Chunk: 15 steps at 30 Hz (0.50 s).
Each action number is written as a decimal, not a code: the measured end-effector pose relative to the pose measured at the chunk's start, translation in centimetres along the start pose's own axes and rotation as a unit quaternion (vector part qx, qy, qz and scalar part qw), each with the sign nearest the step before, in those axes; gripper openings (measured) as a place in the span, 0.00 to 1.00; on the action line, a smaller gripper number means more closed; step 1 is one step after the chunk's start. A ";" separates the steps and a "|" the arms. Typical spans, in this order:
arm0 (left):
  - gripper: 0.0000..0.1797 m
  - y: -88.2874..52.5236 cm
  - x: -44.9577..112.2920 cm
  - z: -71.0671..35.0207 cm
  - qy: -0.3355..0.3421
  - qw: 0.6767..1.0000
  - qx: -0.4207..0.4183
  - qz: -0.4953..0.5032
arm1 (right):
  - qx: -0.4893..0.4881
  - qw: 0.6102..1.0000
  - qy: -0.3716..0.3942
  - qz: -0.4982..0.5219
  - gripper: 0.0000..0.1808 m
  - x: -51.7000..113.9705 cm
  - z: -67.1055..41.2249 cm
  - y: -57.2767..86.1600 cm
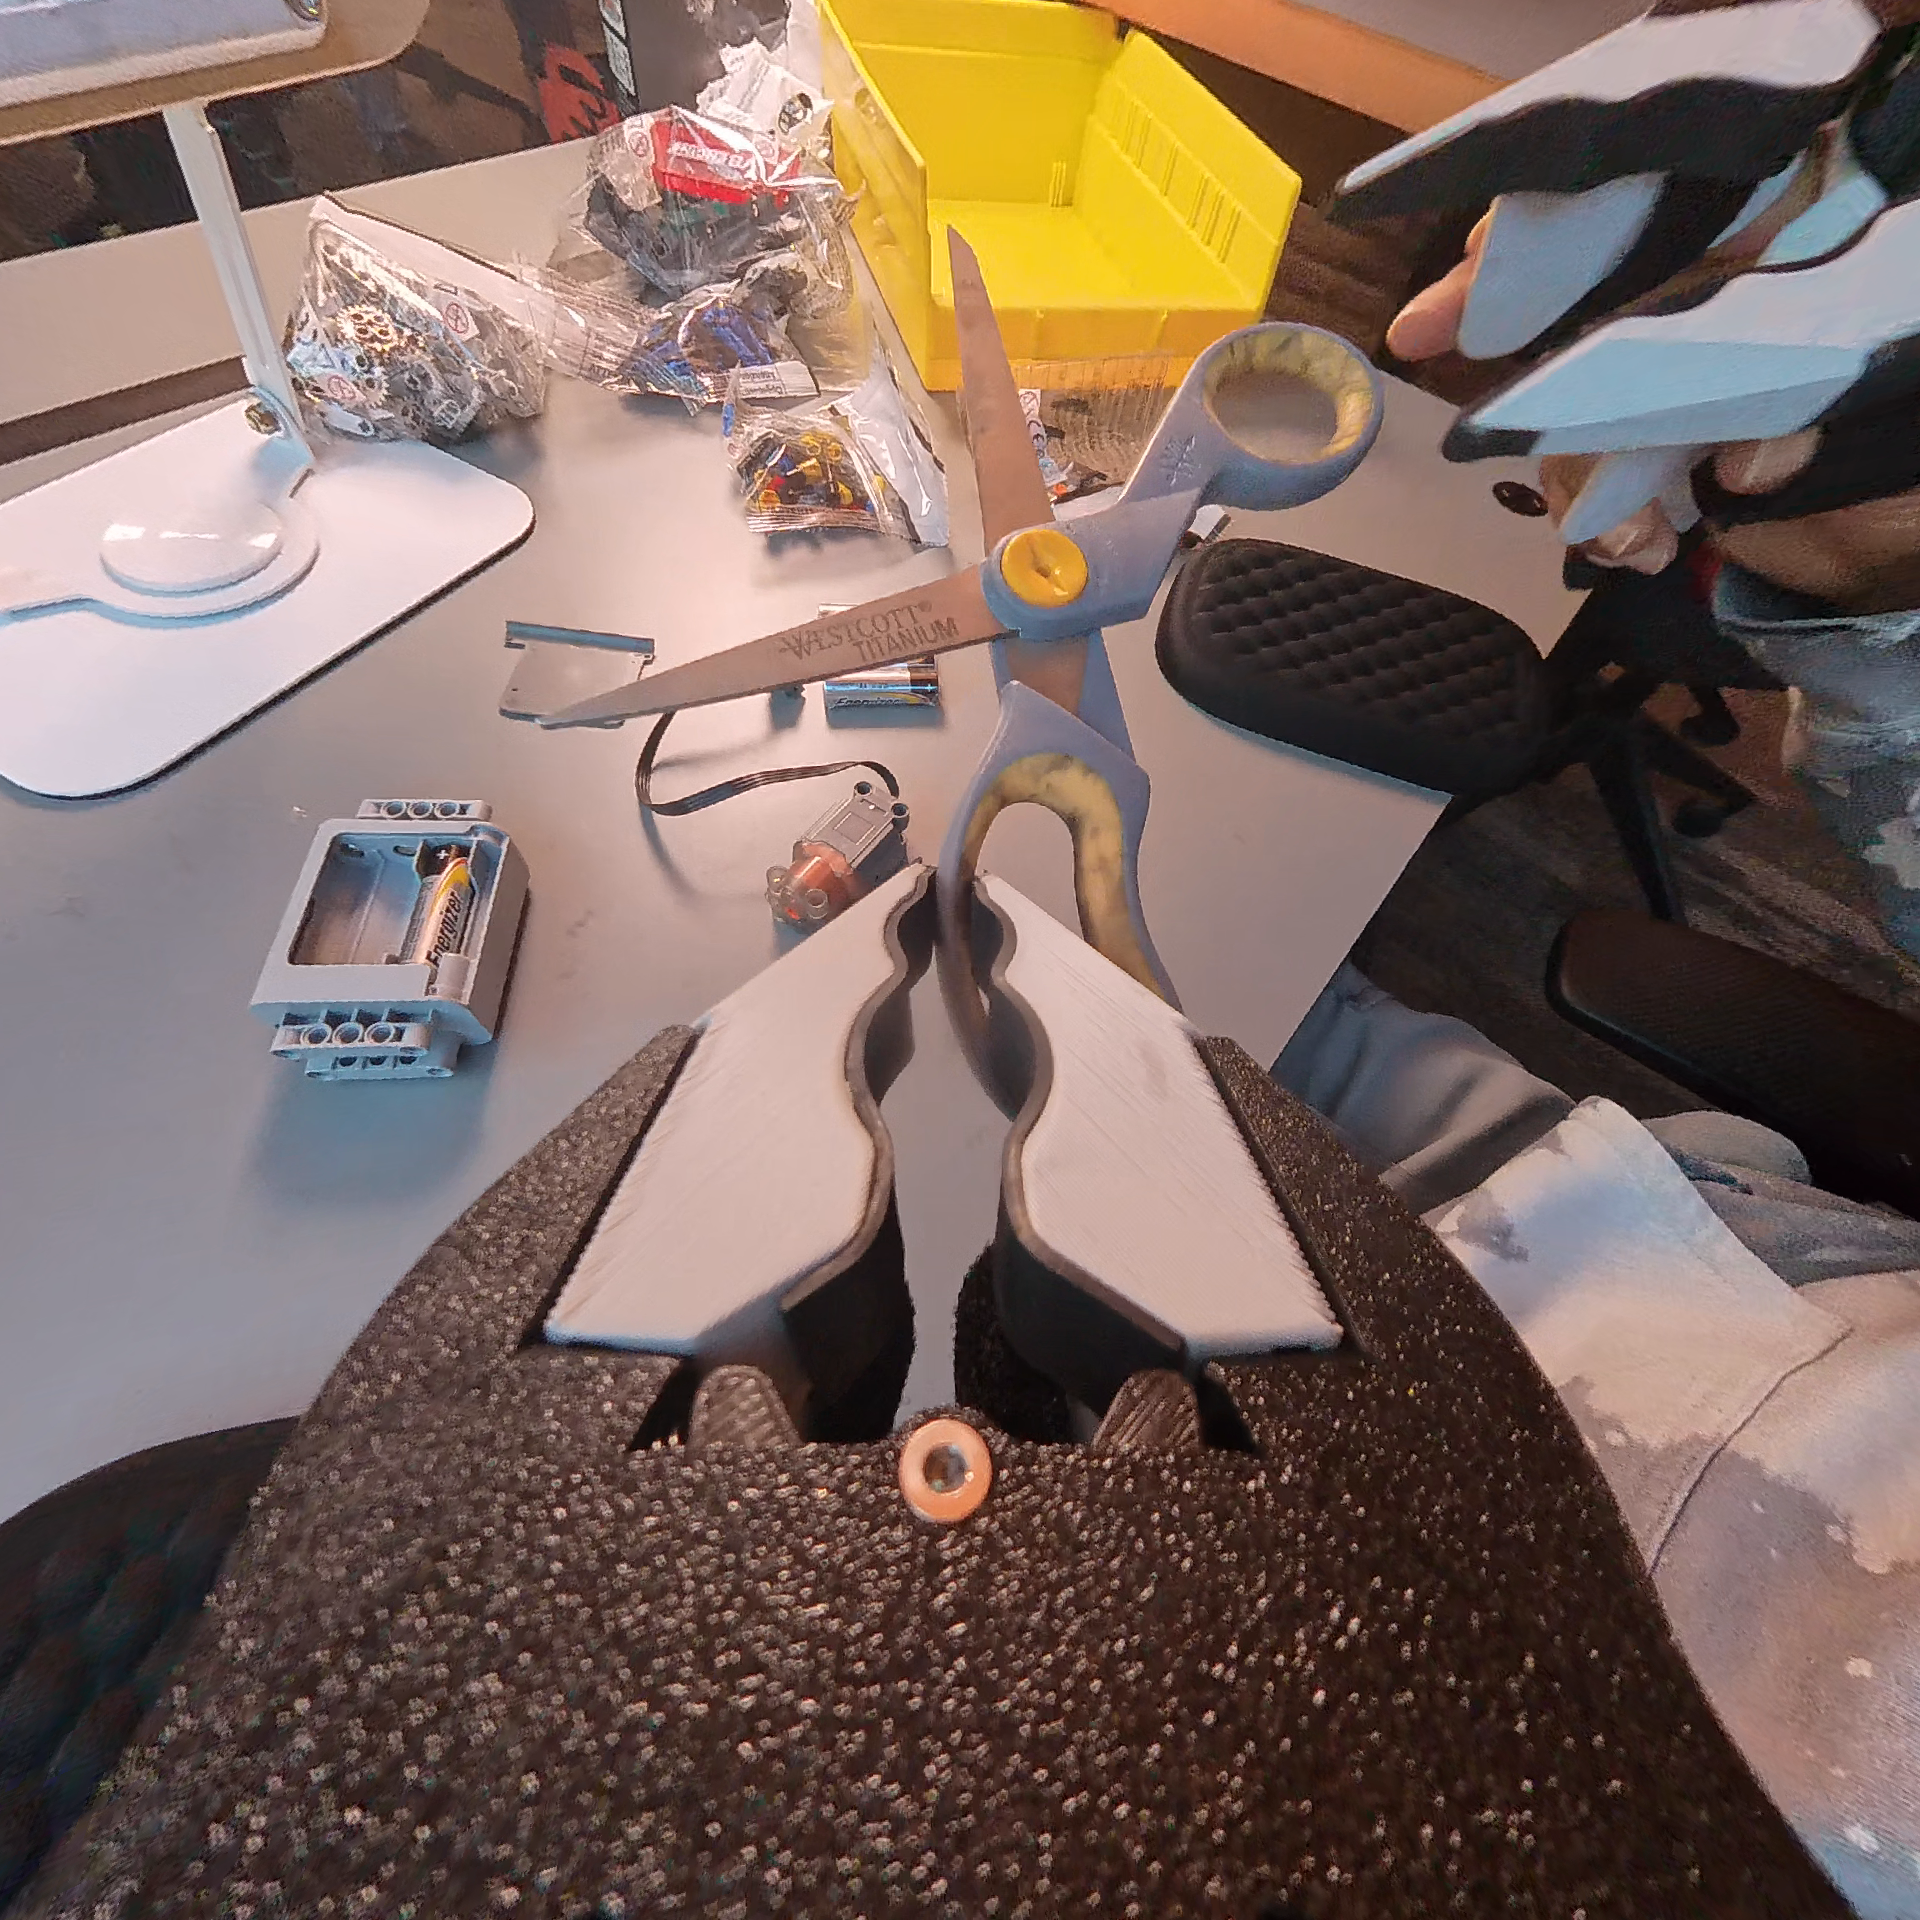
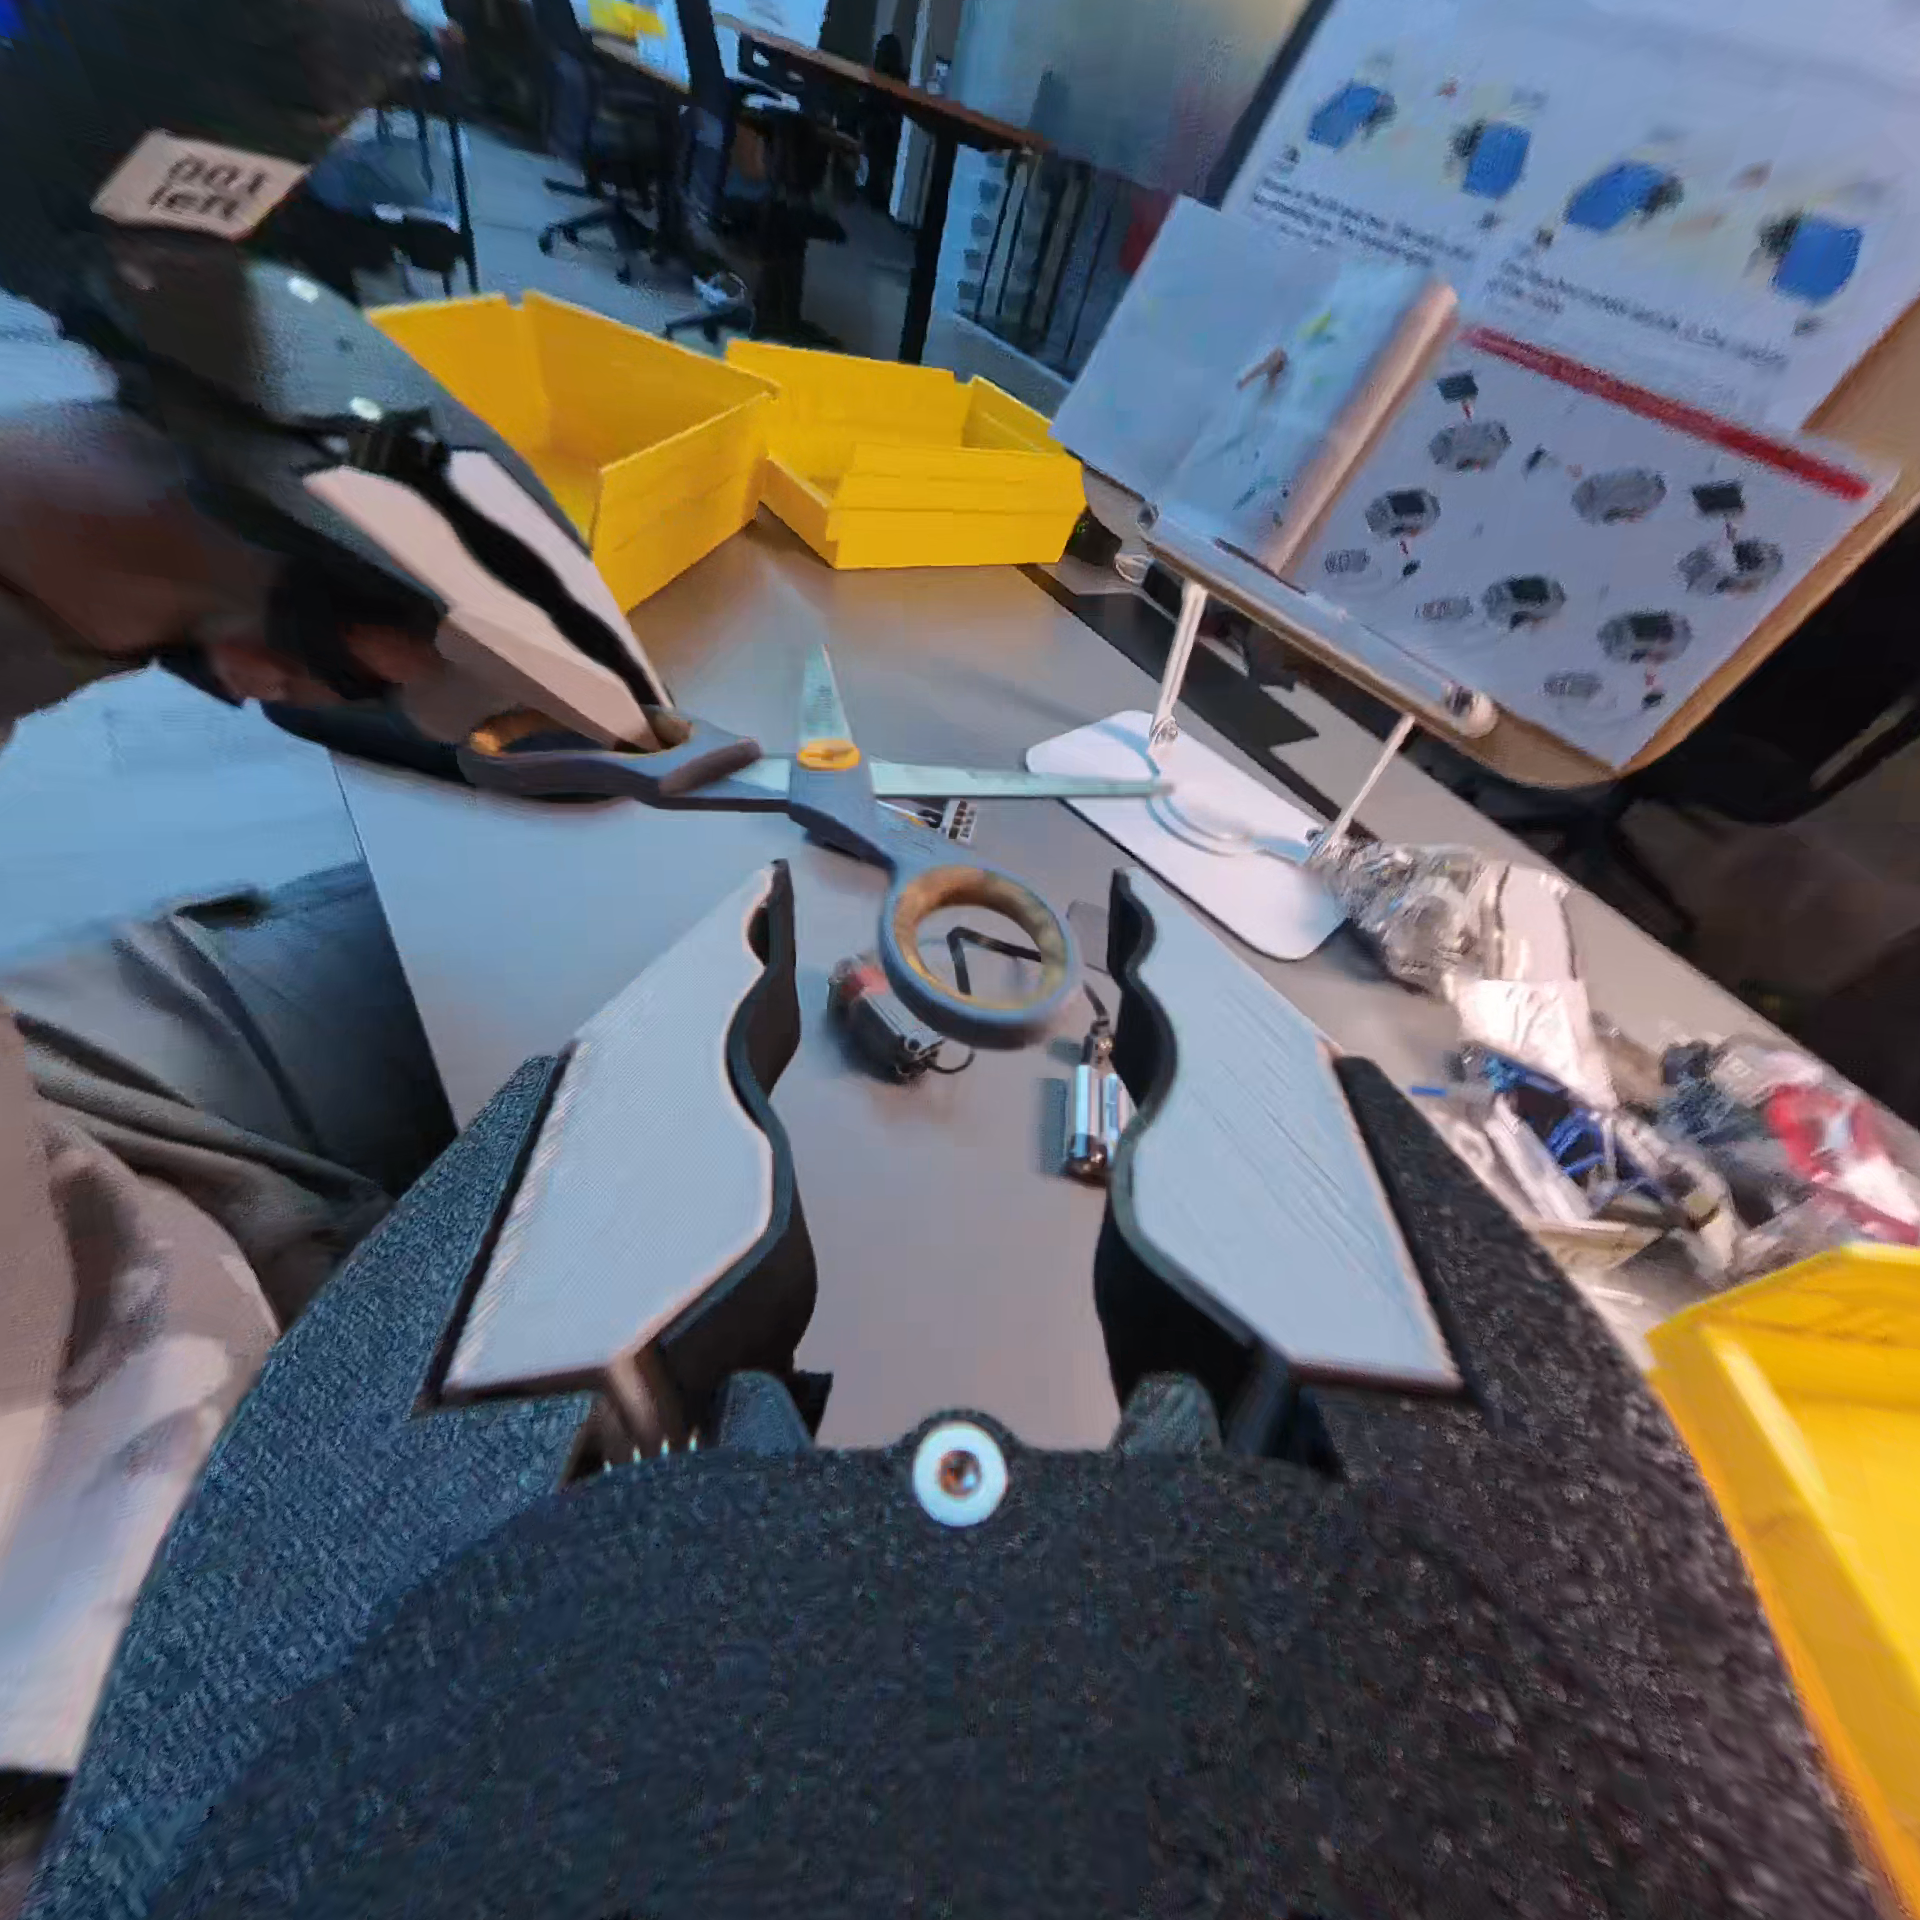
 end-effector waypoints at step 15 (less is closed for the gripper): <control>0.01 2.1 2.3 0.0 -0.152 0.978 0.128 0.061 | -0.328 0.913 -0.223 -0.090 0.11 9.0 6.9 -2.7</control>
Point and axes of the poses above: each gripper's, where its closed fingertips meet, x out along the fingers, z out of its underside, y = z × x across the jaws, the point moved 3 cm from there along -x, back along the fingers, and after that the axes turned 3 degrees about -z, right-handed, at the moved point
